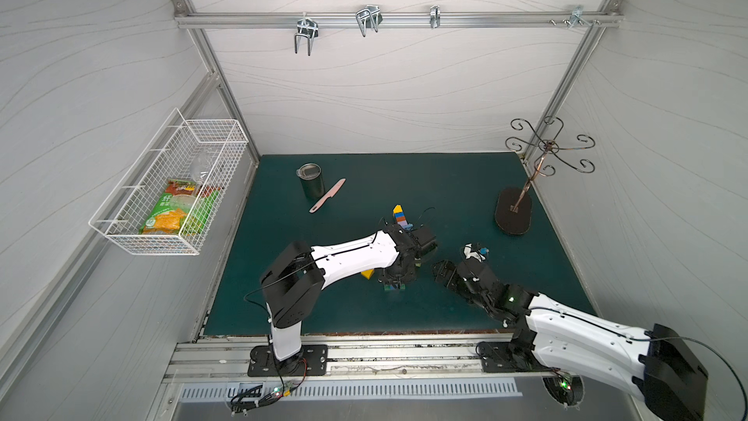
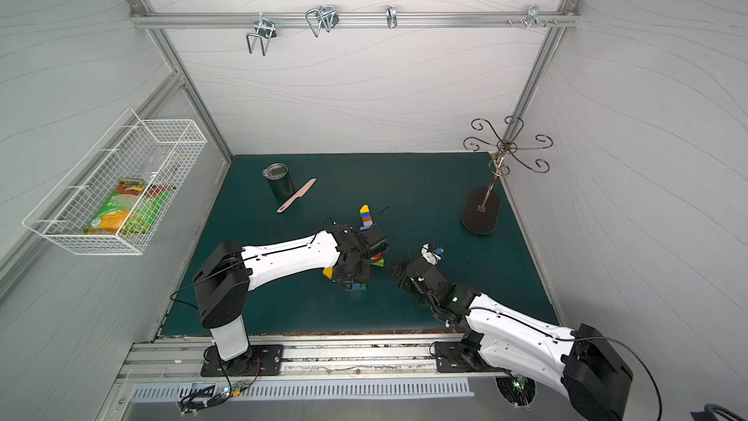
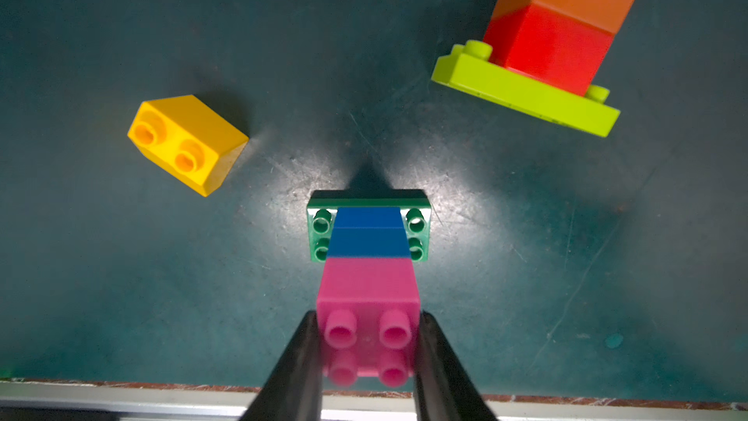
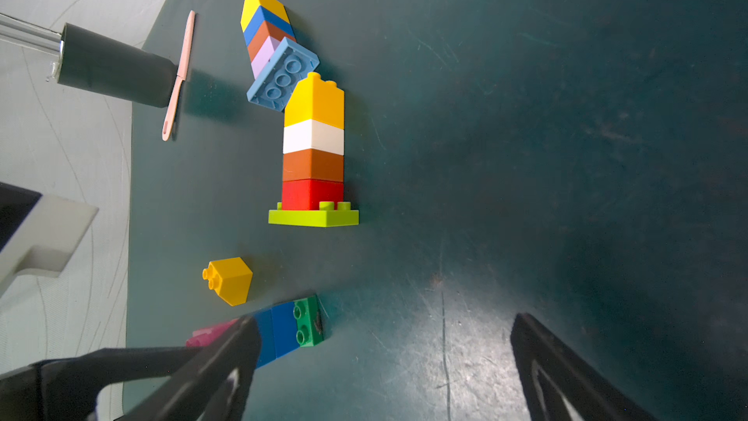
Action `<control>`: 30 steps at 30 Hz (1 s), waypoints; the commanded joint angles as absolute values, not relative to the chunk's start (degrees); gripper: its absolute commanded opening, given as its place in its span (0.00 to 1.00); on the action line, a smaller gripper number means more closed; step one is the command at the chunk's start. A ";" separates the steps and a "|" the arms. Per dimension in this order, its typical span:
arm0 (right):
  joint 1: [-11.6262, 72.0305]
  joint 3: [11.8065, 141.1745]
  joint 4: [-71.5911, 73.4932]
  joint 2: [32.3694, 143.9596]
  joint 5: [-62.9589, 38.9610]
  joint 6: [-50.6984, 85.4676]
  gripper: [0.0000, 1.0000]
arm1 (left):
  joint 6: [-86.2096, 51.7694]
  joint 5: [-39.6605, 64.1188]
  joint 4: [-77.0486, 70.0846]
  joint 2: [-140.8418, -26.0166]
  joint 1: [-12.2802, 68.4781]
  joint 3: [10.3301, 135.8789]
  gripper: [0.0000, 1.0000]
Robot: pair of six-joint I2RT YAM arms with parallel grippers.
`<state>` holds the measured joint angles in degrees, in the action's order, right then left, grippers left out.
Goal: Assemble the number 1 with lego
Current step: Assemble the lego brick with the lego brick.
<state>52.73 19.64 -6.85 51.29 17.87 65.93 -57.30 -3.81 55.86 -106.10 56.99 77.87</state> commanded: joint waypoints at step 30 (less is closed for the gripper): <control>52.03 19.69 -7.67 50.79 18.81 64.33 0.99 | -48.69 5.12 49.04 -116.12 55.57 69.49 0.00</control>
<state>52.36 19.62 -6.90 51.16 17.93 64.90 -52.18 0.51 55.18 -105.95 55.48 77.06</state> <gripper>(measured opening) 0.988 0.346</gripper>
